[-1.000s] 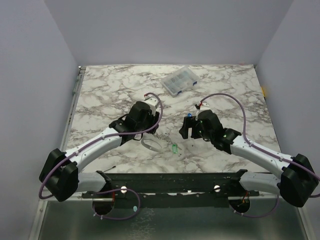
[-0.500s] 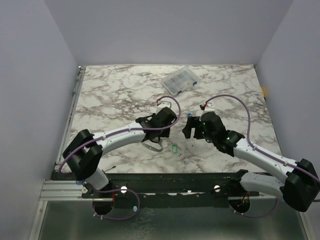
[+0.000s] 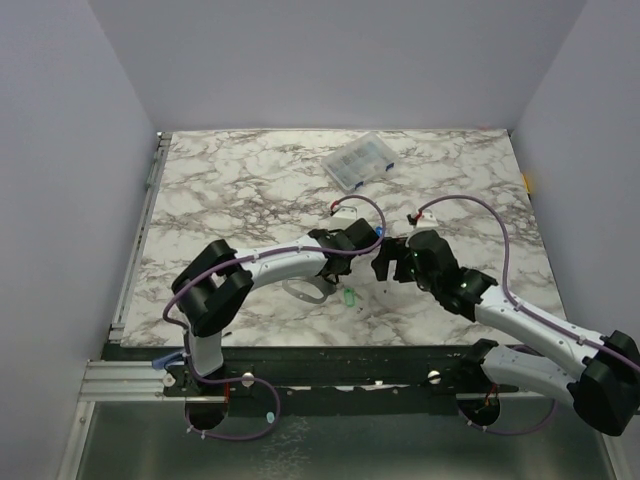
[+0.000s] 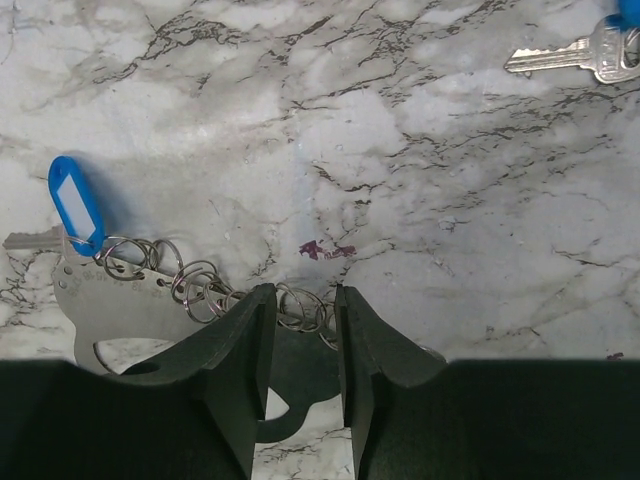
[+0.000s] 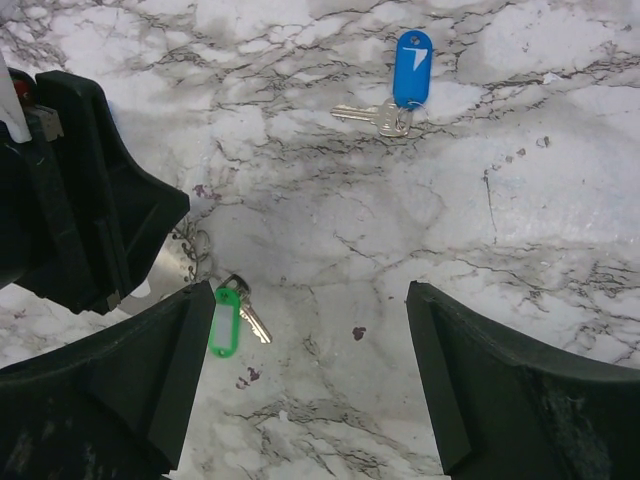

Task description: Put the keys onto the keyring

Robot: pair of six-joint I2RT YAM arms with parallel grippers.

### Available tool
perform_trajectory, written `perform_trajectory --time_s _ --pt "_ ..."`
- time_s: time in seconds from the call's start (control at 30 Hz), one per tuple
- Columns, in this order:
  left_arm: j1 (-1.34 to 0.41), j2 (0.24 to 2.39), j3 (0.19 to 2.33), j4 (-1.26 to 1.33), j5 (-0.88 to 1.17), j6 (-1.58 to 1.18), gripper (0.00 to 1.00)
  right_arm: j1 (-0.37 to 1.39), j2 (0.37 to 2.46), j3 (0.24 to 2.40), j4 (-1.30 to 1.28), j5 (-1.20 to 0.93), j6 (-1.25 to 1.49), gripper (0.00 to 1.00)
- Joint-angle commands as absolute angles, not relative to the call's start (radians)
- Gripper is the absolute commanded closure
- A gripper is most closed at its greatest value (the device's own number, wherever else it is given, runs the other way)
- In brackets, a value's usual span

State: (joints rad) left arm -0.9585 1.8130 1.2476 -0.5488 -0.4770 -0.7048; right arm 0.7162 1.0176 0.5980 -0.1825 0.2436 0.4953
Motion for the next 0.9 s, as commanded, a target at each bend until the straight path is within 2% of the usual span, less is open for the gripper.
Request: perform_trajectory --time_s 0.0,0.87 --pt "-0.977 1.862 1.287 -0.595 -0.53 -0.739 0.66 0.716 0.992 0.572 -0.209 0.279 0.473 0.12" --pt "-0.986 1.939 1.321 -0.68 -0.619 -0.74 0.77 0.717 0.964 0.549 -0.213 0.256 0.471 0.12"
